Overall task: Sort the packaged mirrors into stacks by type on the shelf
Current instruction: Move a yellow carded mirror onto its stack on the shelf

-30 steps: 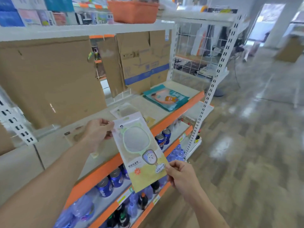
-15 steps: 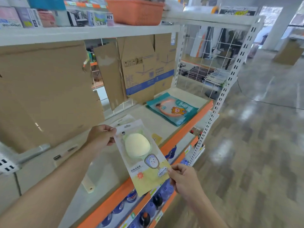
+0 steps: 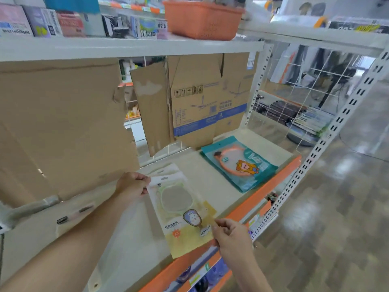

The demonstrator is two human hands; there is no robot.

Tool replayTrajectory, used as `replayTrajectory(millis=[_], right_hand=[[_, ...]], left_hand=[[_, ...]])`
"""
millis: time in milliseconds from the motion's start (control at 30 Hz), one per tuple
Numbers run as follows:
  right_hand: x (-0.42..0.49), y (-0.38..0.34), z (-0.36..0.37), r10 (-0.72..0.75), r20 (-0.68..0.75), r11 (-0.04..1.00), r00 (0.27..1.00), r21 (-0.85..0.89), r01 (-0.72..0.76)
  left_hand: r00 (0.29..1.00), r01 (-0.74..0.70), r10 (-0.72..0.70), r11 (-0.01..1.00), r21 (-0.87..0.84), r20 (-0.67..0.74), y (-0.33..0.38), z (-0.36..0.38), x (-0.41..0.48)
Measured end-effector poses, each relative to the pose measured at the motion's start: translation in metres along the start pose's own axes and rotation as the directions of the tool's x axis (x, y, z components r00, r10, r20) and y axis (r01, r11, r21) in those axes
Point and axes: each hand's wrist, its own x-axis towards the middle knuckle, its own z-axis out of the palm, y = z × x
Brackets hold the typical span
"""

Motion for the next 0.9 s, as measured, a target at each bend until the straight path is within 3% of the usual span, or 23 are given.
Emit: replayTrajectory(millis=[433,900], right_hand=[[0.055,0.0,-0.001,-0.056,-0.014,0.955,0.998,-0.291,0.049],[0.067,0.002,-0.003,0.034,0.035,0.929,0.999,-0.371,-0.019]], left_hand=[[0.991,0.081,-0.092,0.991,-0.109,-0.099,-0.015,0.011,0.03],[0.975,0.098,-0.124,0.985,-0.141,-0.187,-0.018,0.019,0.035]])
